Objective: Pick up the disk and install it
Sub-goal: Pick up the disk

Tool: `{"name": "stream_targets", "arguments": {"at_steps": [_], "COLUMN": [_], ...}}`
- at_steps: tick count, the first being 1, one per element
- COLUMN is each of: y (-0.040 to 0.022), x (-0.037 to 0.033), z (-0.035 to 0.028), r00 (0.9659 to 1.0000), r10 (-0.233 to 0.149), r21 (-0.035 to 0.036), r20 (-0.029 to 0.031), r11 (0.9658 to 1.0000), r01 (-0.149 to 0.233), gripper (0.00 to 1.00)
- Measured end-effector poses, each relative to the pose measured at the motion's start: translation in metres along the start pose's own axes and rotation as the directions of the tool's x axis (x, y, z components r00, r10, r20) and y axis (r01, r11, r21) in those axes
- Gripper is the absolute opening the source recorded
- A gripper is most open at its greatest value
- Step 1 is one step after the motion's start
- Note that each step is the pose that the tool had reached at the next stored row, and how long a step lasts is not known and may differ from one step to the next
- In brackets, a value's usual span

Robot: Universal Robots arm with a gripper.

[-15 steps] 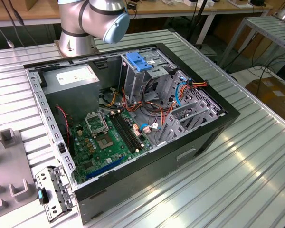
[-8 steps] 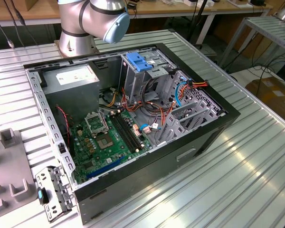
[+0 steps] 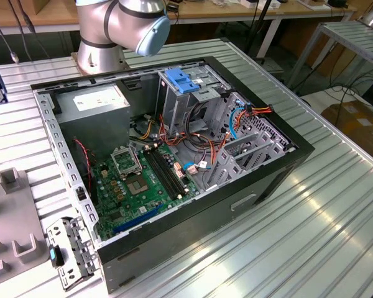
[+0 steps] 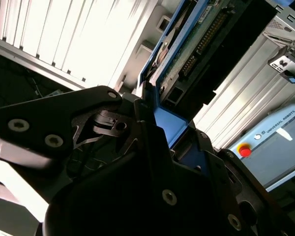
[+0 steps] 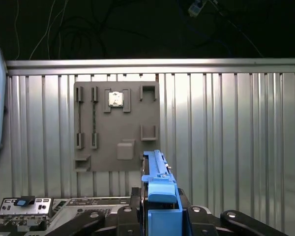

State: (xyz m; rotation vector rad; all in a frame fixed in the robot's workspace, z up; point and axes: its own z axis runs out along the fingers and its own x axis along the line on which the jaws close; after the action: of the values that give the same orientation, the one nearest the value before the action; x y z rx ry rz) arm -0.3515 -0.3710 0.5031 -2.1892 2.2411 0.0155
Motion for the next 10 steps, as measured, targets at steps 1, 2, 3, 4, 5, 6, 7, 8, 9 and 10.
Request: {"name": "stream_targets", "arguments": {"at_steps": [1,2,3,4,5,6,7,8,9,10], "y": [-0.0019,-0.0032,-0.0055,-0.0069,-0.0080,-0.0095,-0.0106,-0.0122,-0.0133,-0.0145], "x": [0.0000,-0.0001,-0.0001,-0.0001,-0.0002,-0.0002,-0.0002,-0.0002,-0.0002,-0.0002], "z": [0.0000,0.0000,0.0000,0.0000,0.0000,0.0000,0.0000,0.0000,0.0000,-0.0001], "r00": [1.0000,1.0000,1.0000,1.0000,1.0000,1.0000,1.0000,1.0000,1.0000,1.0000], "r10": [0.000,0.000,0.000,0.000,0.000,0.000,0.000,0.000,0.000,0.000], "r21": [-0.0001,0.0000,-0.0001,-0.0001,0.0000,0.0000,-0.0001,0.0000,-0.0001,-0.0001], "r20": [0.0000,0.0000,0.0000,0.0000,0.0000,0.0000,0.0000,0.0000,0.0000,-0.0001], "r11": [1.0000,1.0000,1.0000,1.0000,1.0000,1.0000,1.0000,1.0000,1.0000,1.0000], "r01": [0.000,0.000,0.000,0.000,0.000,0.000,0.000,0.000,0.000,0.000], "gripper": [0.37,0.37,0.37,0.37,0.37,0.37,0.37,0.37,0.37,0.37]}}
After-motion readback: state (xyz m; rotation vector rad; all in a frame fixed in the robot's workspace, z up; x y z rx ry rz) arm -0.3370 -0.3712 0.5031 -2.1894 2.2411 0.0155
